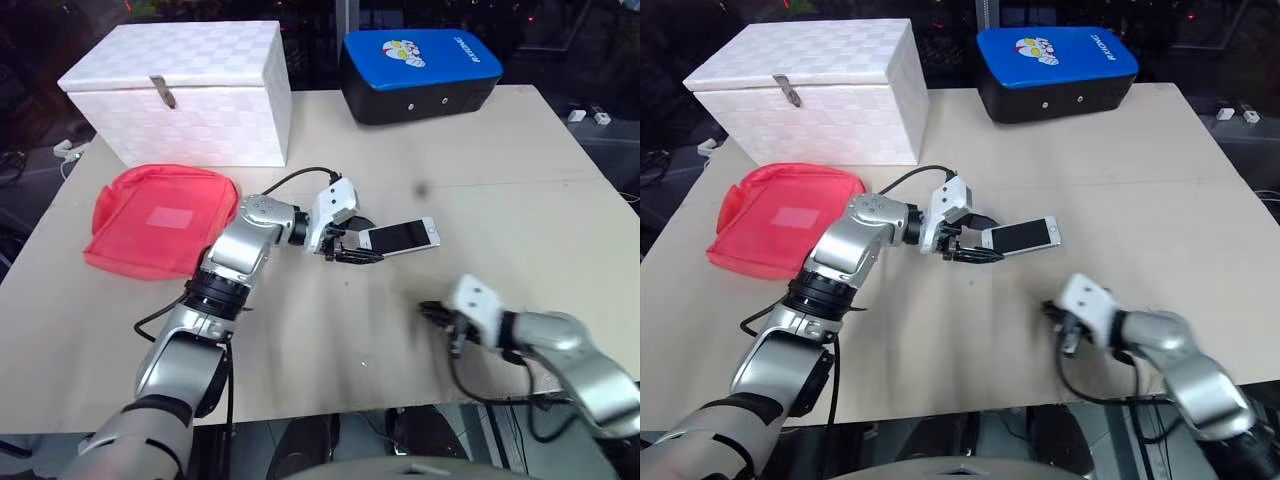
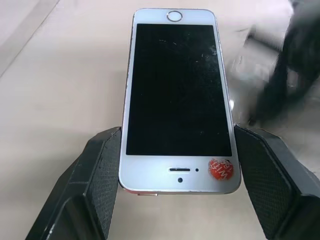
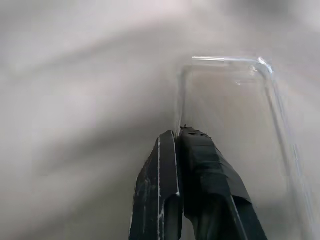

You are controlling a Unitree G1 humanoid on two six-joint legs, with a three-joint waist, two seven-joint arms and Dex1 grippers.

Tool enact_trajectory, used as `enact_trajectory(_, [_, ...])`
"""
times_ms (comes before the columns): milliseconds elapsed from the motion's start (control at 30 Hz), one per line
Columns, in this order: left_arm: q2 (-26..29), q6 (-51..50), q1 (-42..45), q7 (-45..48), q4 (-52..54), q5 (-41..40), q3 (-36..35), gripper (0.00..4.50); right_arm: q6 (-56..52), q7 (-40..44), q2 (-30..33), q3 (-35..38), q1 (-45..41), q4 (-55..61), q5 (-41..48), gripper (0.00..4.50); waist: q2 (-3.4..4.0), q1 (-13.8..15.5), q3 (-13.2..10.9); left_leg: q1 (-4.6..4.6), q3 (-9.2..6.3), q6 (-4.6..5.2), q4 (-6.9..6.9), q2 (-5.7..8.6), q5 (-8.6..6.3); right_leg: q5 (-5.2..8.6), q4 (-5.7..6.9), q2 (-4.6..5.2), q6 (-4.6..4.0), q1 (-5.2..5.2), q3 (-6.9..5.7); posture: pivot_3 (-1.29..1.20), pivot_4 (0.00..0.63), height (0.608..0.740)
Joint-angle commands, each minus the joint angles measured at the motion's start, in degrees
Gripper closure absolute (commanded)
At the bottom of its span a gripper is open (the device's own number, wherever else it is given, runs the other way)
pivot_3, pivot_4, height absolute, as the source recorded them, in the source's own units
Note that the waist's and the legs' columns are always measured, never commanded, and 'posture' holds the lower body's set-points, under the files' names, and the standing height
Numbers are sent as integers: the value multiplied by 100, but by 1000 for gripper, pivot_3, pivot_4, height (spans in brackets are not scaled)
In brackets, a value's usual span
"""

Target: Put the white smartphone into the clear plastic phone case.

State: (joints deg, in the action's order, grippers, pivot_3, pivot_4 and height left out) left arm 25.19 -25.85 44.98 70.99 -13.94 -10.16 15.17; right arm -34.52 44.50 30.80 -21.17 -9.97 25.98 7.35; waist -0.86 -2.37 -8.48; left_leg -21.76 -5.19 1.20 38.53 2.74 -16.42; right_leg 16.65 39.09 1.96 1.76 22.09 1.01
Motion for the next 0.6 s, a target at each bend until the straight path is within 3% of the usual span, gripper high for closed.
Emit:
enact_trajectory(33, [12, 67, 150, -15, 134, -78, -85, 1648, -105, 121, -383, -805, -696, -472, -298, 4424, 1, 33, -1, -11, -1, -1, 1, 2, 0, 0, 0, 2, 0, 11, -2, 0, 150, 740])
enact_trajectory(200, [-120, 508, 185, -18, -207, 188, 191, 1648, 438, 456, -784, -1206, -1481, -1747, -437, 4424, -5, 51, 3, -51, -4, 1, 12, 21, 0, -3, -12, 19, 4, 40, -7, 0, 150, 740])
enact_trajectory(333, [-337, 746, 190, -99, -444, 356, 359, 1648, 485, 816, -739, -1005, -1547, -1740, -189, 3237, -2, 26, 2, -36, -5, -8, 1, 14, 5, -2, 8, 12, 1, 41, -5, 0, 150, 740])
enact_trajectory(467, [-542, 833, 223, -201, -620, 428, 437, 1648, 206, 630, -400, -96, -1010, -226, 303, 1296, -1, 43, 1, -52, -5, -8, 6, 18, 5, -1, 21, 17, 1, 59, -3, 0, 150, 740])
enact_trajectory(600, [-771, 885, 279, -307, -759, 497, 535, 1648, -598, 389, 287, 1569, 449, 2064, 1146, 1296, -1, 177, 1, -135, -17, 0, 54, 23, -1, -2, 39, 23, 3, 117, -12, 0, 150, 740])
